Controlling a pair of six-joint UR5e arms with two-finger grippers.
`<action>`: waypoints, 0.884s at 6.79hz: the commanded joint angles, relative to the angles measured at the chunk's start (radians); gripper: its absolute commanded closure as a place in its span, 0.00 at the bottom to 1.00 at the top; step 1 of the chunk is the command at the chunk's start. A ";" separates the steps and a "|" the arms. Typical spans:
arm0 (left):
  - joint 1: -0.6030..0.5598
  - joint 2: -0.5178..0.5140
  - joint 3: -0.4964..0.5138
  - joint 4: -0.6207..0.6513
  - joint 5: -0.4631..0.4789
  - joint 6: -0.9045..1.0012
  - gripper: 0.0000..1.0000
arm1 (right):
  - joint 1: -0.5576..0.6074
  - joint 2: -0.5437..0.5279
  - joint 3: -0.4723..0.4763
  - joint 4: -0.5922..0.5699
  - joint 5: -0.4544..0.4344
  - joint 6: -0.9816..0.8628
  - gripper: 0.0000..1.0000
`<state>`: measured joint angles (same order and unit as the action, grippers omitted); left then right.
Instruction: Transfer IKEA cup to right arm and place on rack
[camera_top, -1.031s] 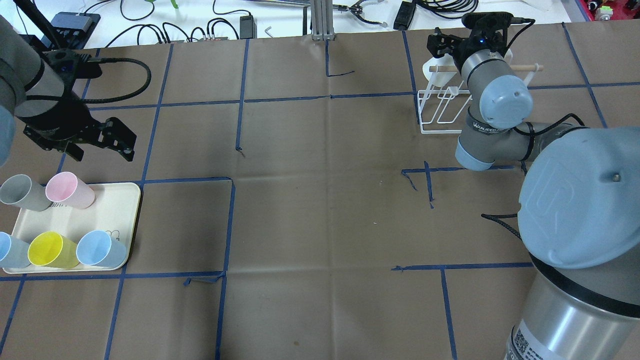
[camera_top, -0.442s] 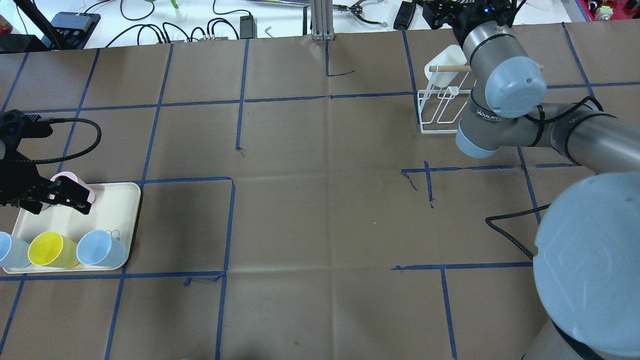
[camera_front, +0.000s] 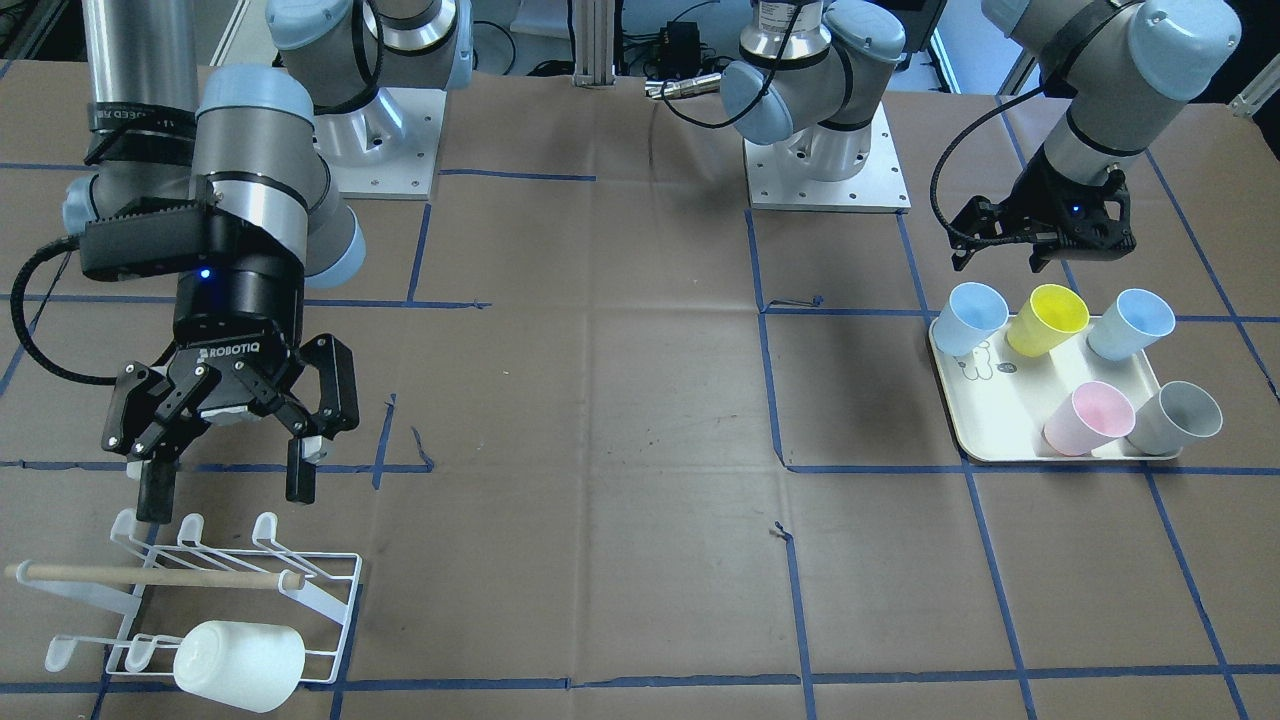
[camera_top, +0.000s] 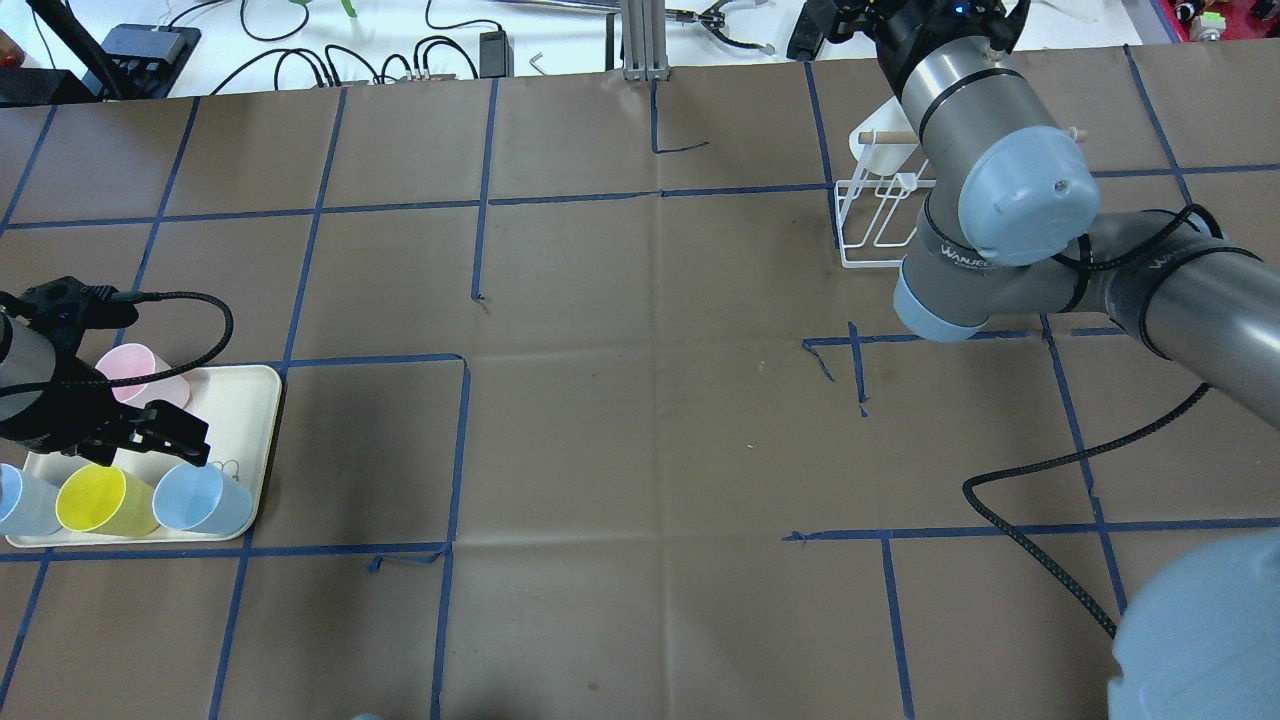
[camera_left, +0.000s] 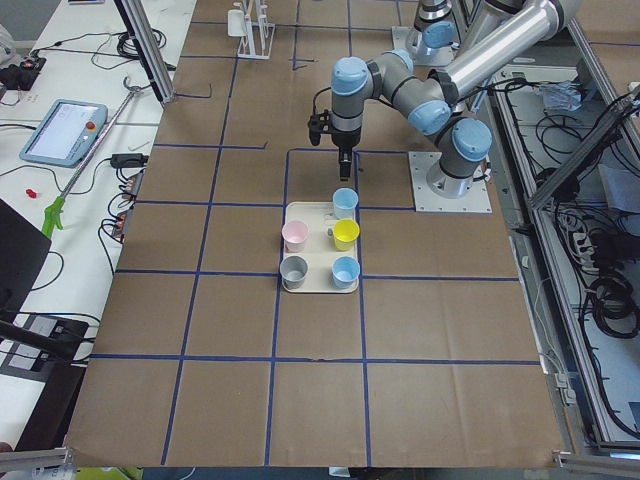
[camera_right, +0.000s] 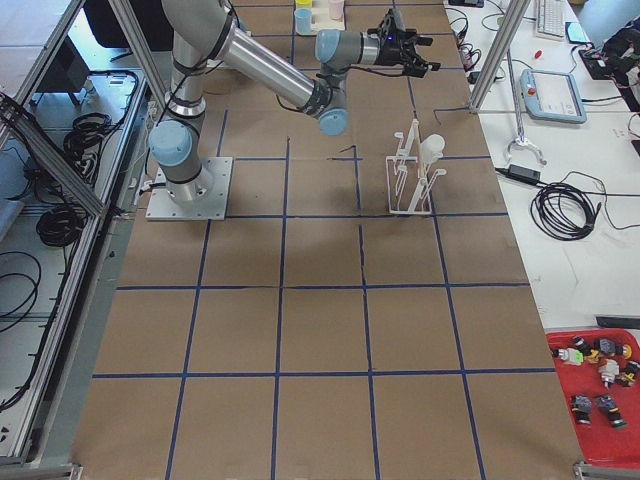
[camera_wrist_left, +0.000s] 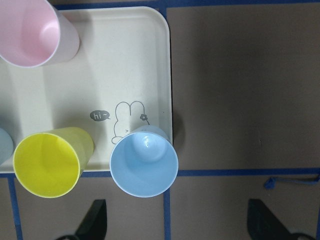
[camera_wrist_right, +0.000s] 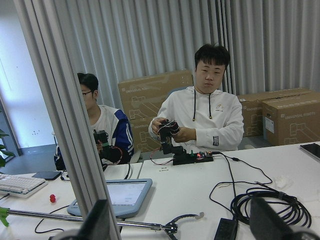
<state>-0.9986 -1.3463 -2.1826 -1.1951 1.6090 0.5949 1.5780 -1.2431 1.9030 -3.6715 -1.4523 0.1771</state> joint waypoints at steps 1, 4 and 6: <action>0.002 -0.022 -0.093 0.116 -0.026 -0.003 0.01 | 0.040 -0.067 0.042 -0.004 0.001 0.053 0.00; 0.002 -0.099 -0.146 0.246 -0.026 -0.001 0.01 | 0.152 -0.061 0.057 -0.021 0.003 0.484 0.00; 0.009 -0.125 -0.151 0.249 -0.020 -0.001 0.01 | 0.194 -0.033 0.086 -0.129 0.003 0.594 0.00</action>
<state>-0.9930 -1.4547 -2.3295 -0.9498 1.5867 0.5935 1.7488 -1.2947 1.9693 -3.7277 -1.4509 0.6917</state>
